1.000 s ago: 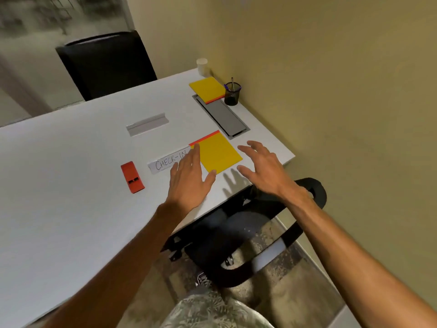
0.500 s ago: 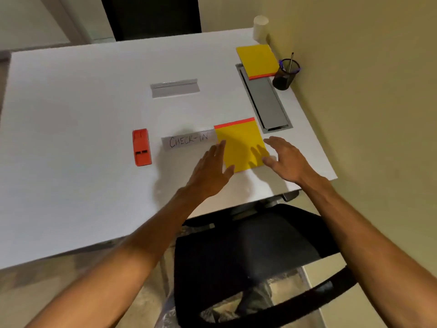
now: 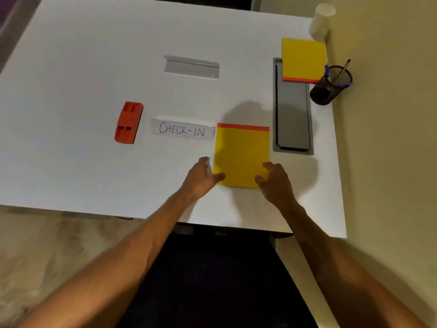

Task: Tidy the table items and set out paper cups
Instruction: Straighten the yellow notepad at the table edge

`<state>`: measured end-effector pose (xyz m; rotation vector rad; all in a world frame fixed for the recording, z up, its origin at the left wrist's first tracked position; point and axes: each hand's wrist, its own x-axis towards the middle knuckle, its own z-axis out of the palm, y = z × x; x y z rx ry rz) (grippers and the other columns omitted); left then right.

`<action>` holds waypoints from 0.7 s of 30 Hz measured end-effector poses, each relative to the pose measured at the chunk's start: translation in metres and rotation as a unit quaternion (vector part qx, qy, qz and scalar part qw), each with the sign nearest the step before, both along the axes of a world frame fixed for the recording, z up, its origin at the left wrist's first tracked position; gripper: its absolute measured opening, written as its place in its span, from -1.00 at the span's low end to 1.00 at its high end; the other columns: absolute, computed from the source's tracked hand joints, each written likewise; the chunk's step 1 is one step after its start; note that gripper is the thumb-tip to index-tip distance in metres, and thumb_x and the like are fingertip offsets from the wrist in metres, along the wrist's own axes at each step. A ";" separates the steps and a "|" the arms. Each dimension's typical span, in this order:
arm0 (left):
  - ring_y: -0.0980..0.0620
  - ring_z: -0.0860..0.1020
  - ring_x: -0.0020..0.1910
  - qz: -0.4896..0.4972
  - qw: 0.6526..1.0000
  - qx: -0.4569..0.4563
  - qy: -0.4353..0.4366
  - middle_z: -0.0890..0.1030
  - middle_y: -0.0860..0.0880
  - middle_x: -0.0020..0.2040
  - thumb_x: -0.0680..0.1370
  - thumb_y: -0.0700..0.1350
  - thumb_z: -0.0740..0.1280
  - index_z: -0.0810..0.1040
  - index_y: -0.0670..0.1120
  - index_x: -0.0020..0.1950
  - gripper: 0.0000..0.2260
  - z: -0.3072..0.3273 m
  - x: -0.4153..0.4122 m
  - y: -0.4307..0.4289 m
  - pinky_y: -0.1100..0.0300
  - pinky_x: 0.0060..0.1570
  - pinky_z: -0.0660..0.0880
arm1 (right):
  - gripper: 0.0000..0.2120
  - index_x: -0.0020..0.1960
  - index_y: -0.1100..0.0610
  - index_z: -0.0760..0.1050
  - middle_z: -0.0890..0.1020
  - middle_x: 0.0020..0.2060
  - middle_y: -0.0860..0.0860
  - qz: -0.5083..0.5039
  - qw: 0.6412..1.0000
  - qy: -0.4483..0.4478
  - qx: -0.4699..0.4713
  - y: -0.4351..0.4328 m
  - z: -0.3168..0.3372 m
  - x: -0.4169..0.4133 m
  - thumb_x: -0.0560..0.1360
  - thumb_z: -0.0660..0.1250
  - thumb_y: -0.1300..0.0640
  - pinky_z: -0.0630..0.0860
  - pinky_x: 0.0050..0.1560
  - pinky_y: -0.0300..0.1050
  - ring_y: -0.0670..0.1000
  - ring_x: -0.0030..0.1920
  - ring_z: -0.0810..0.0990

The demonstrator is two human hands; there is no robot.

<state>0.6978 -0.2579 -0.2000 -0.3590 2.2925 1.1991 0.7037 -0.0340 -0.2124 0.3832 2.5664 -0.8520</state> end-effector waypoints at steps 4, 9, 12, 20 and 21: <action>-0.17 0.59 0.00 0.031 0.997 -0.070 0.016 0.62 -0.23 0.01 0.48 0.02 0.49 0.52 -0.32 0.09 -0.57 -0.013 -0.006 0.016 0.05 -0.08 0.48 | -0.61 0.25 0.28 0.45 0.48 0.14 0.22 -0.032 0.999 -0.012 -0.004 0.004 -0.018 -0.010 0.52 0.34 0.08 0.38 -0.08 -0.07 0.19 0.08 0.49; -0.05 0.50 -0.11 0.047 0.995 -0.083 0.029 0.54 -0.14 -0.07 0.51 -0.01 0.46 0.49 -0.24 0.03 -0.67 -0.018 -0.009 0.022 0.16 -0.15 0.39 | -0.81 -0.11 0.15 0.32 0.40 -0.14 0.11 -0.099 0.995 0.001 0.000 0.003 -0.025 -0.019 0.50 0.32 0.11 0.29 -0.25 -0.11 0.08 -0.18 0.40; -0.09 0.52 -0.04 0.054 0.995 -0.077 0.023 0.55 -0.13 -0.03 0.50 0.01 0.47 0.48 -0.22 0.10 -0.63 -0.022 -0.011 0.029 0.08 -0.06 0.46 | -0.83 -0.14 0.18 0.37 0.45 -0.21 0.10 -0.129 0.992 0.011 -0.005 0.001 -0.027 -0.024 0.48 0.34 0.13 0.29 -0.33 -0.14 0.11 -0.21 0.45; -0.06 0.59 -0.15 0.152 0.986 0.000 -0.061 0.64 -0.14 -0.13 0.49 -0.06 0.48 0.65 -0.24 0.02 -0.75 -0.035 -0.034 0.019 0.14 -0.09 0.53 | -0.65 0.15 0.31 0.50 0.61 0.05 0.23 -0.282 0.950 -0.078 -0.105 0.021 -0.034 -0.055 0.43 0.40 0.17 0.62 -0.03 0.09 0.25 -0.02 0.63; -0.08 0.59 -0.15 0.159 0.985 0.010 -0.066 0.65 -0.17 -0.13 0.50 -0.10 0.47 0.65 -0.27 0.02 -0.76 -0.035 -0.036 0.017 0.10 -0.03 0.56 | -0.65 0.17 0.31 0.50 0.60 0.07 0.23 -0.289 0.947 -0.084 -0.113 0.023 -0.034 -0.058 0.44 0.40 0.18 0.64 -0.01 0.12 0.24 -0.02 0.62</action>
